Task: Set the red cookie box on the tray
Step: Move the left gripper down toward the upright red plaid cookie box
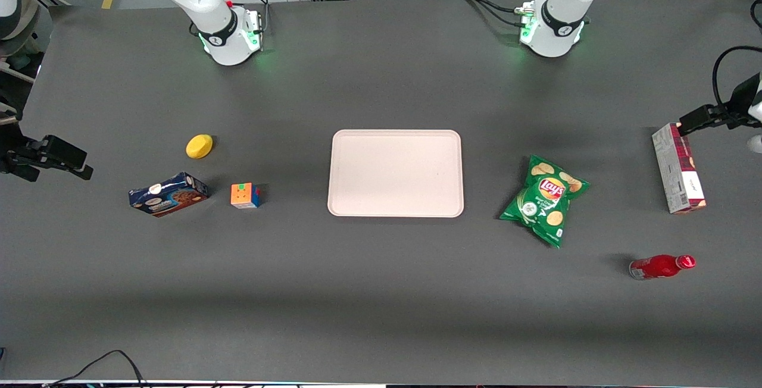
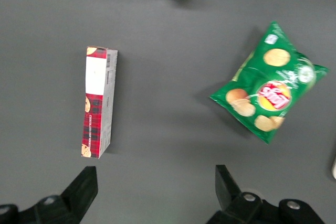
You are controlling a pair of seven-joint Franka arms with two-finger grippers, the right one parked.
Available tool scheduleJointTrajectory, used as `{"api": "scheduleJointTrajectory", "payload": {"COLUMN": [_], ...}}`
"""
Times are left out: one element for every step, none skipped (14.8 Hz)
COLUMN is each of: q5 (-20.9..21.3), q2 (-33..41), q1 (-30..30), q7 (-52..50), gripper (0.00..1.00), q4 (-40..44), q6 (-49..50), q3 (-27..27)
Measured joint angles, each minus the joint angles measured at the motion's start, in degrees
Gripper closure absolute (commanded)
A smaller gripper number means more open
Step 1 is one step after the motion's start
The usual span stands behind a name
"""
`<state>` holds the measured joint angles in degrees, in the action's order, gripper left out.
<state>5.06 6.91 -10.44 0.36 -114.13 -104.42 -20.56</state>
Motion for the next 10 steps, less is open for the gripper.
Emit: {"api": "scheduleJointTrajectory", "payload": {"q5": [0.1,0.1,0.1,0.1,0.2,0.2,0.2,0.2,0.2,0.1], "q2": [-0.1,-0.2,-0.3,-0.4,-0.7,-1.2,-1.9,-2.7,-3.7,-4.8], "q1": [0.0,0.0,0.1,0.1,0.1,0.1,0.1,0.1,0.1,0.1], "q7": [0.1,0.3,0.8,1.6,2.6,3.9,5.2,6.5,8.1,9.7], "gripper": [0.00,0.00,0.00,0.00,0.00,0.00,0.00,0.00,0.00,0.00], "q4": [-2.4,-4.8,-7.3,-9.6,-11.7,-13.6,-15.2,-16.3,-16.9,-17.2], "q6": [-2.5,-4.9,-7.6,-10.4,-13.3,-16.2,-18.8,-21.1,-23.0,-24.9], "q3": [-1.3,-2.4,-3.6,-4.7,-5.9,-7.1,-8.3,-9.2,-10.0,-10.6]}}
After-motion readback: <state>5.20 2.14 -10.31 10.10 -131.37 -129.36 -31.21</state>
